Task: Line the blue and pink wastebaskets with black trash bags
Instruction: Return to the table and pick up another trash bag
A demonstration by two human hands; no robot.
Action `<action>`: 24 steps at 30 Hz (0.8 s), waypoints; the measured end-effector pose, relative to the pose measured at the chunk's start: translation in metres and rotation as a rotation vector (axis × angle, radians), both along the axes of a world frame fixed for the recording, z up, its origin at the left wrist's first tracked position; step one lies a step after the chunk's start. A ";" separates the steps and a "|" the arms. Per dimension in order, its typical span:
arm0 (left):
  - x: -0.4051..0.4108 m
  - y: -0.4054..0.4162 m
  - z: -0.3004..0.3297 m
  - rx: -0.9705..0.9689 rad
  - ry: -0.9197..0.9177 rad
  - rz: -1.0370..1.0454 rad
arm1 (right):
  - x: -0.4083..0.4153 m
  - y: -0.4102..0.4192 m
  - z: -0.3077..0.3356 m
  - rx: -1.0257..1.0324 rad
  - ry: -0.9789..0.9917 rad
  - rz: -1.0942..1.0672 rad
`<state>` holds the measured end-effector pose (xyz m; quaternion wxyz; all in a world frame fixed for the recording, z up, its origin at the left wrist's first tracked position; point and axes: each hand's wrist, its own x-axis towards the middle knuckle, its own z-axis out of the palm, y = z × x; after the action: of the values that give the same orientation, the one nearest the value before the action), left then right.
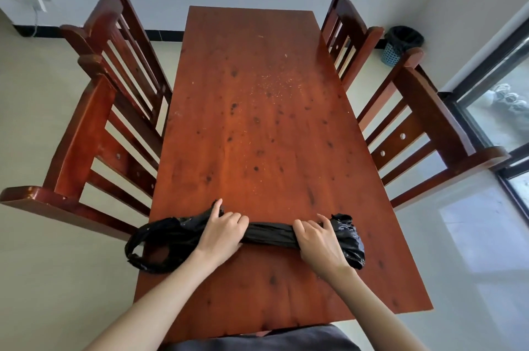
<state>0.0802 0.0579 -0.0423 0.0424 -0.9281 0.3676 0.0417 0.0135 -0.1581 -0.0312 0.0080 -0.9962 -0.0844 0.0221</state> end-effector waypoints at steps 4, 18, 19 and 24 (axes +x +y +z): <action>0.011 0.012 0.015 -0.076 -0.055 -0.021 | -0.004 -0.005 0.008 -0.057 0.084 -0.018; 0.007 0.035 0.028 -0.294 -0.059 -0.122 | 0.009 0.042 0.033 0.610 0.487 -0.055; 0.007 0.041 0.029 -0.312 -0.031 -0.117 | 0.007 0.042 0.036 0.671 0.500 -0.049; -0.004 0.070 0.034 -0.361 0.006 0.030 | 0.012 0.039 0.053 0.778 0.503 0.097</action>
<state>0.0766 0.1282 -0.0082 -0.1268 -0.9258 0.3554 -0.0217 0.0252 -0.1188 0.0223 0.4002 -0.8777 -0.1286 0.2302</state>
